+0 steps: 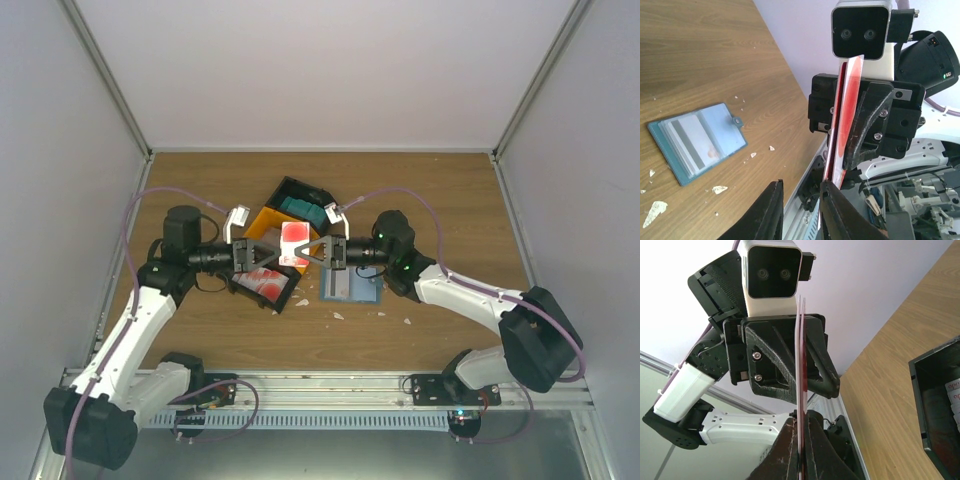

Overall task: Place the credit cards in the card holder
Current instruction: Pick up the credit card from the storage box.

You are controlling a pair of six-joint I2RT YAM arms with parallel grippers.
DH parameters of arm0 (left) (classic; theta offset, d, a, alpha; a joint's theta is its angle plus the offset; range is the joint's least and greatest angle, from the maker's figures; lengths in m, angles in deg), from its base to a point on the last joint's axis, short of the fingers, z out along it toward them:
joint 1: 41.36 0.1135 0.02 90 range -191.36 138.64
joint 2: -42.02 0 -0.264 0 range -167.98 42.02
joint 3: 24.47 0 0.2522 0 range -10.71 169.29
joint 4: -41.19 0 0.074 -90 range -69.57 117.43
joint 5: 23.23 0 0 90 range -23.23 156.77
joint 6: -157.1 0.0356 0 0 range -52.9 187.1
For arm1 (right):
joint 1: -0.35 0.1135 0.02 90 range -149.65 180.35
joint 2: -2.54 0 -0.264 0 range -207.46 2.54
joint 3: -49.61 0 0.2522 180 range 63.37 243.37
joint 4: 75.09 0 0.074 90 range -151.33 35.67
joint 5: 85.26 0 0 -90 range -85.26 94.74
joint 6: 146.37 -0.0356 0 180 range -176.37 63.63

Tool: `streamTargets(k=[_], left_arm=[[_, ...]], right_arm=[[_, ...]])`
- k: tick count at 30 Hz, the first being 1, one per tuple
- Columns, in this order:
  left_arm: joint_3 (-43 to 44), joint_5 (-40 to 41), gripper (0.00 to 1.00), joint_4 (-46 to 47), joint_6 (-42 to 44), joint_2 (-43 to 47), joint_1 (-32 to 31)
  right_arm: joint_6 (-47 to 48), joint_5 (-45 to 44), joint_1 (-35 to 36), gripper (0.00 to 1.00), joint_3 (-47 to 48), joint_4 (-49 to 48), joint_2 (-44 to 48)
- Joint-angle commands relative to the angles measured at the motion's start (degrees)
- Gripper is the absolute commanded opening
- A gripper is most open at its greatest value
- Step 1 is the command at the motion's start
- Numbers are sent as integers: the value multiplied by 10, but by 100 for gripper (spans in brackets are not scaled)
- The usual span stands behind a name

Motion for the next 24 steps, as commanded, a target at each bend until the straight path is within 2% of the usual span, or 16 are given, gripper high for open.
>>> streamTargets(k=[1,10,17,21,24], left_arm=[[0,-2,22,14,9,-6,0],[-13,-18,23,11,13,-25,-2],[-6,-53,28,10,28,-50,-23],[-11,-90,28,56,-2,-50,-29],[-16,-114,23,103,-33,-47,-36]], right_arm=[[4,15,4,1,12,-24,3],[-10,36,7,1,13,-52,-6],[3,26,9,1,15,-21,-10],[12,17,9,0,13,-3,-8],[17,8,9,0,10,8,-5]])
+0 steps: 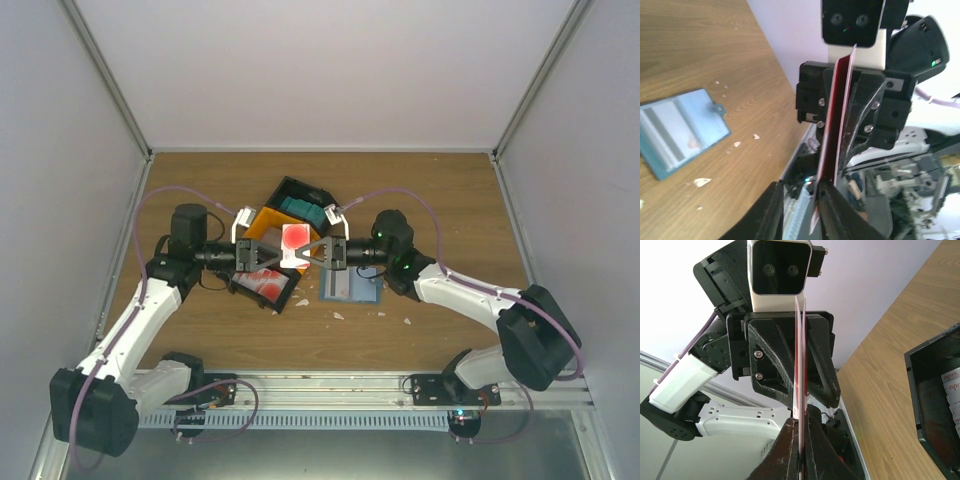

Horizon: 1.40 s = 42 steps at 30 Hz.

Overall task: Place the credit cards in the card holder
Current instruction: Pick up the credit card from the storage box.

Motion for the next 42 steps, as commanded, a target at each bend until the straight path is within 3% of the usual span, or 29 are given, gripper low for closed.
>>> streamTargets(k=[1,5,6,32,36,42], left_arm=[[-13,-65,20,100,-45,0,-30],[-9,-71,1,134,-69,3,-40],[-6,-67,0,134,-70,5,-41],[65,37,0,68,-68,5,-16],[72,79,0,16,-34,3,-15],[53,126,0,-17,-4,4,-22]], right_arm=[[18,-5,12,0,7,-1,5],[21,-19,11,1,-4,11,16],[22,-23,9,2,-8,14,20],[37,23,-110,1,-108,38,159],[55,13,-129,0,-118,79,187],[119,-19,-168,0,-119,225,237]])
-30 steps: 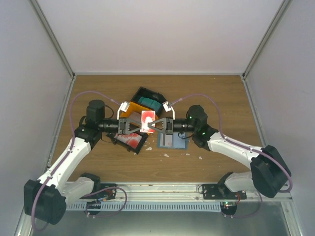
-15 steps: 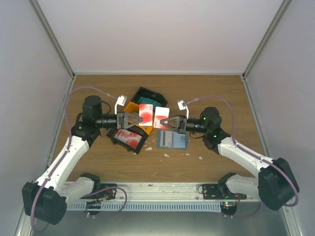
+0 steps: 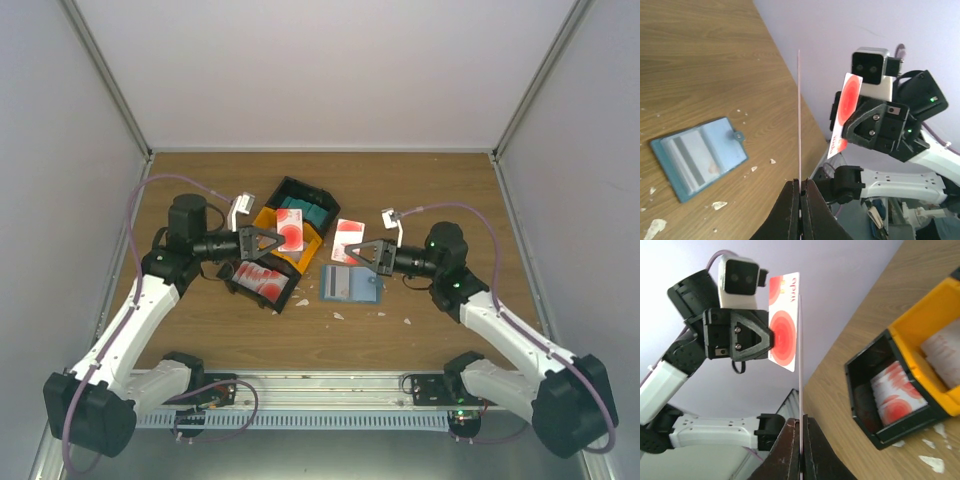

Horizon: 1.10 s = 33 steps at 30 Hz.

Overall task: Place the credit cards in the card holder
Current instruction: Pick up the credit card from the storage box, then insert the credit card into the card holder.

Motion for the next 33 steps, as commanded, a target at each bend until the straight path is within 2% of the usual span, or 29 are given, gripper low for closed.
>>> streamTargets(k=[1,6,12,16,22,33], left_arm=[[-11,43,0,-19,31,1,-9],[-51,99,0,9,15,-16,-73],[-79,191,0,65,-7,-87,-184],[-95,233,0,114,-27,-151,-233],[-87,331,0,76,-5,-235,-242],[-69,473,0,-4,19,-279,-235]], right_arm=[[70,-32,-40,0,-2,139,39],[132,-76,-81,0,-5,279,55],[160,-97,-93,1,-18,336,11],[162,-103,-93,1,-34,318,-33],[161,-100,-85,0,-39,286,-84],[160,-99,-78,1,-49,241,-141]])
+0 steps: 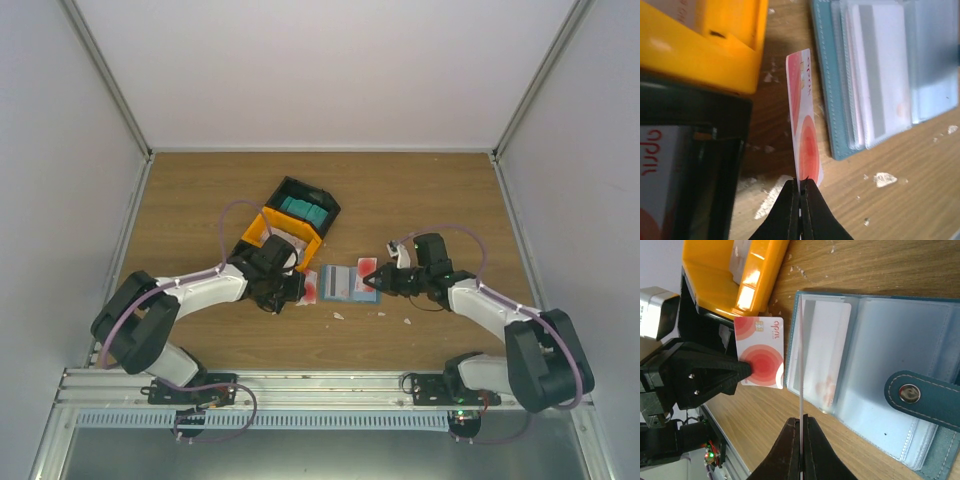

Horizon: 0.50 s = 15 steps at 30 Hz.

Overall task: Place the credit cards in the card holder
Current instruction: Insert the credit card into the card holder.

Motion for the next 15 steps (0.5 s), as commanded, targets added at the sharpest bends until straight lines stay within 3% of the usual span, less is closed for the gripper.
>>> streamTargets(k=[1,15], left_arm=[[9,96,0,-35,16,-4,7],[1,107,0,-50,13,48,47]], right_arm=[[8,-1,7,1,-8,-35,-22],[-3,8,30,0,4,-94,-115]])
